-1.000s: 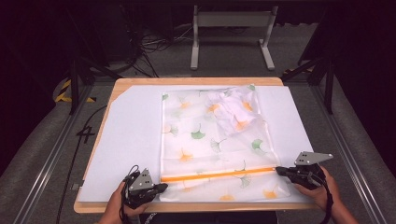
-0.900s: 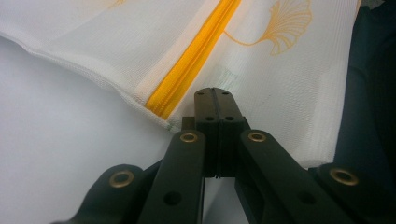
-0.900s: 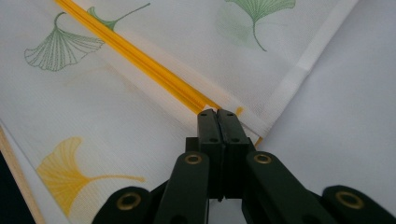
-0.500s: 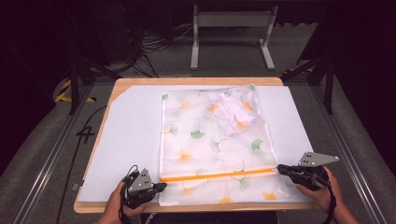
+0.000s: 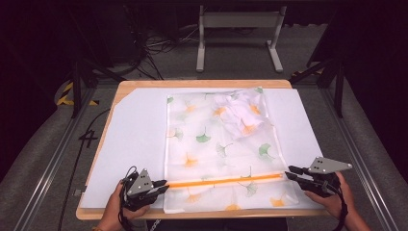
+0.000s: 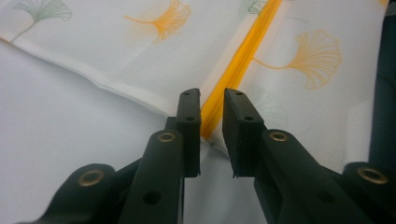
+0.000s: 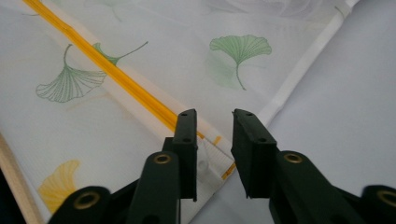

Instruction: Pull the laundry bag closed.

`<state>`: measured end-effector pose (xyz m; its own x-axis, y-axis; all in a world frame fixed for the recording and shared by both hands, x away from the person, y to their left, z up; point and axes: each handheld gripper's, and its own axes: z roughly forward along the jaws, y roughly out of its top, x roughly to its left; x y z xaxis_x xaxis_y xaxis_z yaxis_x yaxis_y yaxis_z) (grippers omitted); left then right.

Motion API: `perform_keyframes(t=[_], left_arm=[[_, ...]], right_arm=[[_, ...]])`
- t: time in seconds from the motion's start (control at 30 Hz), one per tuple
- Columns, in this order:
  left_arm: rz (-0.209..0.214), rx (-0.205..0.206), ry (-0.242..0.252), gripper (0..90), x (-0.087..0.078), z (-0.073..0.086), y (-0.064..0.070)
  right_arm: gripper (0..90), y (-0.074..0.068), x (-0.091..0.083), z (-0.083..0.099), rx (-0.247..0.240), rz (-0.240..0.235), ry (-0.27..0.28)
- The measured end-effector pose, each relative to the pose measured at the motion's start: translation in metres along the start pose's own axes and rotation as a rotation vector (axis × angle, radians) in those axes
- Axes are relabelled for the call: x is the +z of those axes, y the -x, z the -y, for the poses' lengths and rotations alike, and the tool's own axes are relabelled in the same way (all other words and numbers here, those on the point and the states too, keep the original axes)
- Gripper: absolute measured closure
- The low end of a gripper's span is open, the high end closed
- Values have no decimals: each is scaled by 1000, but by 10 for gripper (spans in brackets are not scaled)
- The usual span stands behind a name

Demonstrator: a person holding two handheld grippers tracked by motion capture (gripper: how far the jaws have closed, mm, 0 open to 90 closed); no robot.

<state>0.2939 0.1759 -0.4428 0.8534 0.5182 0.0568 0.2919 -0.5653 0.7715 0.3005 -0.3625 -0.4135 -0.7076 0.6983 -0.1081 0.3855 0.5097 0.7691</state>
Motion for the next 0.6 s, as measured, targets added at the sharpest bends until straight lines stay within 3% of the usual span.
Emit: perform_keyframes(t=[0.13, 0.23, 0.27, 0.4, 0.47, 0.6], left_arm=[[-29, -6, 11, 695, -2, -1, -6], [-49, -19, 22, 586, -4, 0, -11], [-73, -19, 23, 570, -4, 0, -15], [-106, -24, 35, 524, -6, 0, -21], [-109, -26, 36, 512, -7, 0, -23], [-154, -43, 49, 457, -9, 0, -32]], right_arm=[[635, 1, 1, -1, -5, 8, 4], [574, 2, 1, -3, -7, 24, 16], [565, 3, 1, -3, -6, 30, 18], [515, 5, 3, -5, 5, 51, 22], [498, 6, 4, -6, -7, 46, 31], [437, 7, 6, -9, -16, 66, 33]])
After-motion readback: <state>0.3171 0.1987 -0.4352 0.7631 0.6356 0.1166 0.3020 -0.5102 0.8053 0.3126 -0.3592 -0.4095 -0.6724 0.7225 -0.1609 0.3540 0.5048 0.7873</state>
